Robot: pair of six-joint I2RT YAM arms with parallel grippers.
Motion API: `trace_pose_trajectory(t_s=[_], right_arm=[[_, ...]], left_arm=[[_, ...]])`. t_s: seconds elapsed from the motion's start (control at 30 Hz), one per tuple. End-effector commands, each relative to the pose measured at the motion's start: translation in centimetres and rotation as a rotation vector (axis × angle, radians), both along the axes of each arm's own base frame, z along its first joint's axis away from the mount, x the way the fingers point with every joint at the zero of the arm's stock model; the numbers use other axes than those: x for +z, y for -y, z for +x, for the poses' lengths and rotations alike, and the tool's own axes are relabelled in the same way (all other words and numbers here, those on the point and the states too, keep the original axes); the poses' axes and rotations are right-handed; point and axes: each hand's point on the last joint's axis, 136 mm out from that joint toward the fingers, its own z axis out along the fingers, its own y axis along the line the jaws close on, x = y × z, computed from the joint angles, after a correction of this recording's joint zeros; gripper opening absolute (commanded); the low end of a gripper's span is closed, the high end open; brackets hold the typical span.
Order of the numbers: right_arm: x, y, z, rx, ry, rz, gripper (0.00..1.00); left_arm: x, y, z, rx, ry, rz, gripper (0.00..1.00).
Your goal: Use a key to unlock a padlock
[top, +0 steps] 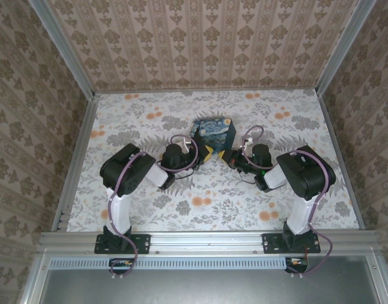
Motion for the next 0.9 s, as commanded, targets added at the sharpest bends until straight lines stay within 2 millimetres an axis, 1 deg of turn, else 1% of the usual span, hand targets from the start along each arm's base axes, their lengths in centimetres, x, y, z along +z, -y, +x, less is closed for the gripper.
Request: trace_pose_trajectory(t_s=[0.0, 0.2, 0.43, 0.53, 0.6, 0.67, 0.77, 0.87], right_arm=[[0.5, -0.4, 1.3, -0.001, 0.054, -0.009, 0.0], [1.2, -0.9, 1.0, 0.03, 0.066, 0.011, 0.0], [3.4, -1.9, -0.7, 0.105, 0.128, 0.032, 0.0], [4.0, -1.3, -0.8, 0.087, 0.15, 0.026, 0.0], [3.8, -0.3, -0.2, 0.04, 0.13, 0.026, 0.0], [3.9, 0.1, 0.4, 0.018, 0.122, 0.053, 0.0], [4.4, -0.8, 0.8, 0.043, 0.123, 0.101, 0.0], [4.2, -1.9, 0.3, 0.079, 0.12, 0.099, 0.0]], left_arm=[[5.2, 2.9, -4.0, -0.222, 0.061, -0.127, 0.0], [5.3, 3.0, -3.9, -0.224, 0.062, -0.13, 0.0], [5.0, 3.1, -3.7, -0.224, 0.057, -0.128, 0.0], [4.7, 3.2, -3.7, -0.226, 0.053, -0.124, 0.0], [4.5, 3.2, -3.7, -0.227, 0.049, -0.121, 0.0], [4.4, 3.2, -3.8, -0.228, 0.048, -0.119, 0.0], [4.2, 3.2, -3.7, -0.227, 0.046, -0.116, 0.0], [4.1, 3.2, -3.6, -0.226, 0.042, -0.115, 0.0]])
